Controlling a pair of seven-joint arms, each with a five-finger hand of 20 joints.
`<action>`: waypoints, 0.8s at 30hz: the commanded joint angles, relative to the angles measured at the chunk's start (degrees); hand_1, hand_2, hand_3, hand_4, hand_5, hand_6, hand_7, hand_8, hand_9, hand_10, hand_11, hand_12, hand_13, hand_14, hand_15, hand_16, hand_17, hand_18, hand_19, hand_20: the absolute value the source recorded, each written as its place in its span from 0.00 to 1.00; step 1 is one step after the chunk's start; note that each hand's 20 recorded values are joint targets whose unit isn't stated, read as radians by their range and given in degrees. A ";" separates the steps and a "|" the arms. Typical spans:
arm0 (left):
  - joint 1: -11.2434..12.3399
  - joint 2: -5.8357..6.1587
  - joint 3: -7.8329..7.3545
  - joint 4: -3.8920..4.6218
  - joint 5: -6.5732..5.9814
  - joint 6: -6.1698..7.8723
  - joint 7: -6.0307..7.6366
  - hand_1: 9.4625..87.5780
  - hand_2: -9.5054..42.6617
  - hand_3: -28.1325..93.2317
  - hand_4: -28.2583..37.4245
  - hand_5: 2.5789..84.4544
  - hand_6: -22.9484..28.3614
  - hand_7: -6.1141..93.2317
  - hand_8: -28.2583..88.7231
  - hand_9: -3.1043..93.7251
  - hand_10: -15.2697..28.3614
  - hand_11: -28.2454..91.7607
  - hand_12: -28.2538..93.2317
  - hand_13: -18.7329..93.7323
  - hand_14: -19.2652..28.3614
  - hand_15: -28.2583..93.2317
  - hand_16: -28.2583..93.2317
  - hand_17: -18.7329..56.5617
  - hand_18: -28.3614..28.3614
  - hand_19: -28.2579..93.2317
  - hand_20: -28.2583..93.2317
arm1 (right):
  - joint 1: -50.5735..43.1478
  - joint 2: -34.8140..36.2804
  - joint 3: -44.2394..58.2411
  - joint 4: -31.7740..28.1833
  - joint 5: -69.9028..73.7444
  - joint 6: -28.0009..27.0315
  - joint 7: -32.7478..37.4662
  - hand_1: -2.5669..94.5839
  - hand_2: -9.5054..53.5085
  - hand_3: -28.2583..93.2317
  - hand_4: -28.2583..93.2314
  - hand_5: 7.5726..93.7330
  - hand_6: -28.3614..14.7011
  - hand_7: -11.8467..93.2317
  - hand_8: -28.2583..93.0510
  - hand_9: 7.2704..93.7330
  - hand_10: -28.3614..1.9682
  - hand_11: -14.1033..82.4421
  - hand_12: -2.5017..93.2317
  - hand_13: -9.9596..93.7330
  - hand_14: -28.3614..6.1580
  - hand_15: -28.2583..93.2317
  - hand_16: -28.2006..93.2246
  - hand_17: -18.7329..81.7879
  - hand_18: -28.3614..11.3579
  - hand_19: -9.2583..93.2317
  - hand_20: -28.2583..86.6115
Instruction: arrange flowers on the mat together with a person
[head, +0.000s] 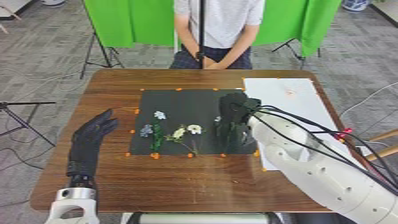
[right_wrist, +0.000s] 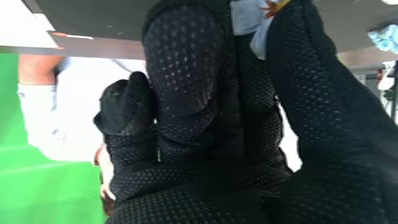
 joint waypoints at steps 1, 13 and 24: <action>0.73 -0.17 0.01 0.20 0.20 -0.39 -0.24 0.15 0.07 0.82 0.13 0.54 0.51 0.17 0.19 0.52 0.67 0.37 0.34 0.50 0.75 0.34 0.24 0.33 0.69 0.29 0.36 | 0.11 0.46 2.19 -1.53 -0.46 -2.92 -0.98 0.52 0.00 0.75 0.05 0.76 0.76 0.26 0.22 0.84 0.54 0.29 0.21 0.97 0.76 0.58 0.50 0.69 0.29 0.96 0.58; 0.86 -0.46 -0.07 0.12 0.25 -0.19 -0.03 0.15 0.07 0.82 0.13 0.53 0.51 0.17 0.19 0.52 0.67 0.37 0.34 0.50 0.75 0.34 0.24 0.33 0.69 0.29 0.36 | -1.95 1.66 12.22 -6.98 1.49 -3.83 -0.69 0.47 0.00 0.79 0.03 0.70 0.76 0.26 0.14 0.80 0.54 0.27 0.20 0.96 0.75 0.58 0.49 0.68 0.28 0.95 0.59; 0.85 -0.46 -0.10 0.10 0.13 -0.25 0.03 0.15 0.07 0.83 0.13 0.54 0.51 0.17 0.19 0.52 0.67 0.37 0.34 0.50 0.75 0.34 0.24 0.33 0.69 0.29 0.36 | -27.72 -6.83 54.75 -17.79 45.55 18.39 -29.79 0.31 0.06 0.80 0.08 0.62 0.67 0.26 0.15 0.63 0.44 0.23 0.20 0.66 0.44 0.40 0.43 0.46 0.29 0.55 0.55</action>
